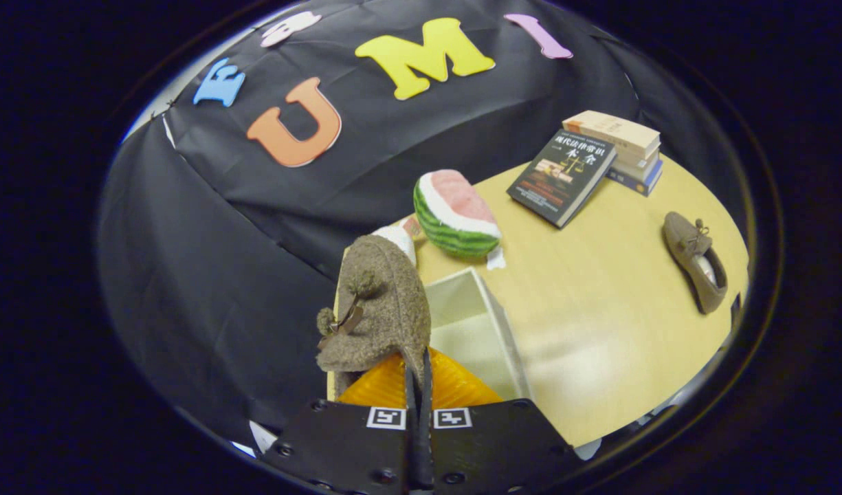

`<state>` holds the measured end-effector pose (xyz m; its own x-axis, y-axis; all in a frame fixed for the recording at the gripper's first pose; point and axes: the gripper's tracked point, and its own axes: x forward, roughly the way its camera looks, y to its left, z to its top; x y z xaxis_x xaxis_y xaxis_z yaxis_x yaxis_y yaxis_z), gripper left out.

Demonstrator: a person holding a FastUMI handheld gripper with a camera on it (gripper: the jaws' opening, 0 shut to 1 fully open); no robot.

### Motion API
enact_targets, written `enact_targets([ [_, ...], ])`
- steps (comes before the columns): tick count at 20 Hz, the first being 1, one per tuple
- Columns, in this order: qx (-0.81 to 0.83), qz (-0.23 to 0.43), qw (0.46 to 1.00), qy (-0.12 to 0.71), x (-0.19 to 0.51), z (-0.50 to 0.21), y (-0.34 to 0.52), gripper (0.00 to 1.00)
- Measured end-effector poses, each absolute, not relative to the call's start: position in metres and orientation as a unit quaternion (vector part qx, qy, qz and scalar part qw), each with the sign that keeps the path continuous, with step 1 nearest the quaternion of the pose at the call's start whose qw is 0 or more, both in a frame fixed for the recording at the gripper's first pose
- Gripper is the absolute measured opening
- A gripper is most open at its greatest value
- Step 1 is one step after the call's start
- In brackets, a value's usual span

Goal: Open the storage box then place both shoes into the box .Put the left shoe in first, then the right shoe, with the right side of both shoes facing outward in a uniform manner.

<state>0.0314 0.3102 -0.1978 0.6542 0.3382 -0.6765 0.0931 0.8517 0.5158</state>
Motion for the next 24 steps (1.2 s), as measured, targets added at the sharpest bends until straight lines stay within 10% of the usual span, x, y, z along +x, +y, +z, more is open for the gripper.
enact_targets([
  [20,0.237,0.030,0.834,0.498,0.036,-0.329,0.370,0.01],
  [24,0.227,0.042,0.834,0.501,0.037,-0.329,0.375,0.19],
])
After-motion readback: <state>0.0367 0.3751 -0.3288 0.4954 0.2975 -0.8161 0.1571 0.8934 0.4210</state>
